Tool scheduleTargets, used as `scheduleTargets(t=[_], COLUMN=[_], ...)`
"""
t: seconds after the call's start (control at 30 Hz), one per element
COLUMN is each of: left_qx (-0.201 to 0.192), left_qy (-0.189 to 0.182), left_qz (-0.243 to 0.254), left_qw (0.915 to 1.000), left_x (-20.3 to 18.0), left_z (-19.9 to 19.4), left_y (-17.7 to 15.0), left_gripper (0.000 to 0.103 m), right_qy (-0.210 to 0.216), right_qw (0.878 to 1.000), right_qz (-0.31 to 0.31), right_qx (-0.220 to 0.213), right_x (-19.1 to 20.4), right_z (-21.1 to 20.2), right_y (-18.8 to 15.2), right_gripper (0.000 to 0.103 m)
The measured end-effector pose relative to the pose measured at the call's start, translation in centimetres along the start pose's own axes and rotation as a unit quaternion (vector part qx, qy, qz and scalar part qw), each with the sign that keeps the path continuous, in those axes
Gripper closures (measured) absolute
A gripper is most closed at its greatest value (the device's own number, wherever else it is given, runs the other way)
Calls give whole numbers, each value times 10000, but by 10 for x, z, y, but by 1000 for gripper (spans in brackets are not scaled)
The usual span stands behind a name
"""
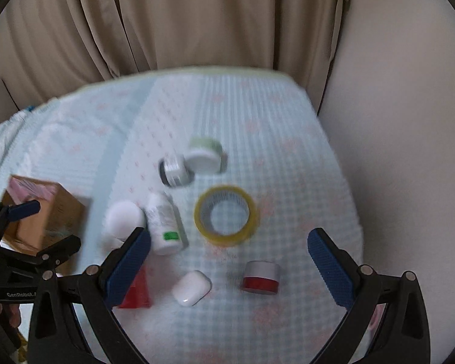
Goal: Organize rigid objects
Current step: 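Grasp the white round jar with the left tool while the right tool grasps the yellow tape roll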
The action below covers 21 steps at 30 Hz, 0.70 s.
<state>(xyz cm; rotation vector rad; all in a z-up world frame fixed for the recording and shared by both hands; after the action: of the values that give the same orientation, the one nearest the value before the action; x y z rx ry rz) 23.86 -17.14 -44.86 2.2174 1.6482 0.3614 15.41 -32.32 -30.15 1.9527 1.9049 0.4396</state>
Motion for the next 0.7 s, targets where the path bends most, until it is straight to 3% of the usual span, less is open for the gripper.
scheduleTargets(t=[0.13, 0.4, 0.47, 0.6, 0.7], left_qx=[277, 504, 499, 544, 524], left_qy=[71, 21, 50, 51, 92], left_qz=[87, 121, 162, 262, 383], left_qw=[9996, 9987, 9986, 9982, 9978], left_x=[0, -4, -5, -4, -4], left_z=[53, 101, 109, 123, 130], left_y=[-7, -12, -9, -4, 2], left_gripper=[0, 4, 6, 21, 23], right_qy=[41, 277, 345, 337, 387], right_qw=[9998, 9962, 9946, 9923, 9912], right_qz=[-97, -453, -588, -719, -743], right_qx=[193, 685, 782, 946, 1028], right_x=[-3, -8, -7, -6, -6], right_z=[60, 140, 152, 172, 181], right_y=[-13, -27, -29, -27, -19], right_gripper=[0, 0, 0, 0, 0])
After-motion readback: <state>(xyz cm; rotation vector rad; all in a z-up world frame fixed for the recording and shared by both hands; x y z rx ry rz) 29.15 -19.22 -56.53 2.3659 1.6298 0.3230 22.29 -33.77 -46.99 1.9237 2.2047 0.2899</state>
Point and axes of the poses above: each gripper's, at about its wrist camera, not at the fingertips, and z roughly the way its jaws point, x to its left, y to its top, the point moved 6 cm from there along z, roughly the way its jaws point, and after that the axes turned 3 degrees about x, right-handed, at the moved point
